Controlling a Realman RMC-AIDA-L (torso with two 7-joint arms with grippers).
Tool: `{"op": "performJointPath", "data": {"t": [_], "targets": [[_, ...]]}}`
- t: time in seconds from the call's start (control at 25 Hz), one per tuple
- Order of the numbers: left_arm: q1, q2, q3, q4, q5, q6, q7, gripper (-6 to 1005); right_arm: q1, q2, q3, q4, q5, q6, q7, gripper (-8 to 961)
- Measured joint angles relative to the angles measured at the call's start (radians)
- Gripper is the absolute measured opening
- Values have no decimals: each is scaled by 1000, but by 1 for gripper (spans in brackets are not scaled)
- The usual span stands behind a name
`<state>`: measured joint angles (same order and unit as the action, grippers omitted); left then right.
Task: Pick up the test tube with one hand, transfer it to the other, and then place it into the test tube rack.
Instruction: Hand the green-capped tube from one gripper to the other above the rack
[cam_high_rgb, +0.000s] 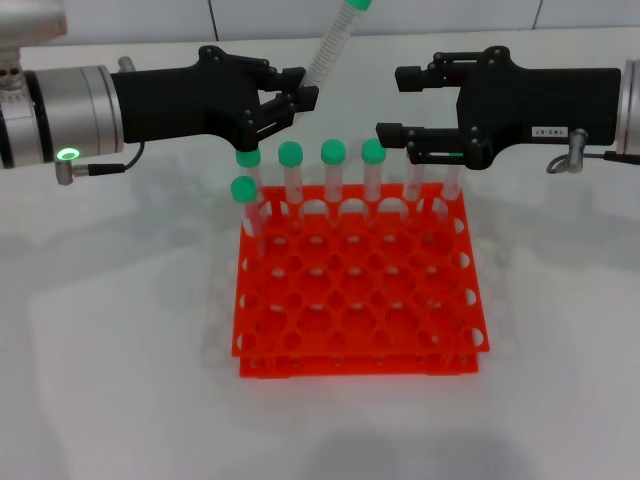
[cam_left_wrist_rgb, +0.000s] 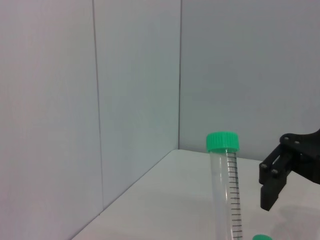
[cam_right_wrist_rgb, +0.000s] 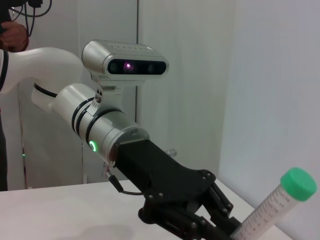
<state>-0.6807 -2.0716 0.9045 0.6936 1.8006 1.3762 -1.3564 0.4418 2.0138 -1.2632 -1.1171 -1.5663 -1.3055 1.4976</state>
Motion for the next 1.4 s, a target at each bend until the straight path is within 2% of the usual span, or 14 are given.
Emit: {"op": "performJointPath", "data": {"t": [1.4], "targets": [[23,-5,1,0,-9,47,80,197,13,-2,2,-10,31,23,0,633]]}}
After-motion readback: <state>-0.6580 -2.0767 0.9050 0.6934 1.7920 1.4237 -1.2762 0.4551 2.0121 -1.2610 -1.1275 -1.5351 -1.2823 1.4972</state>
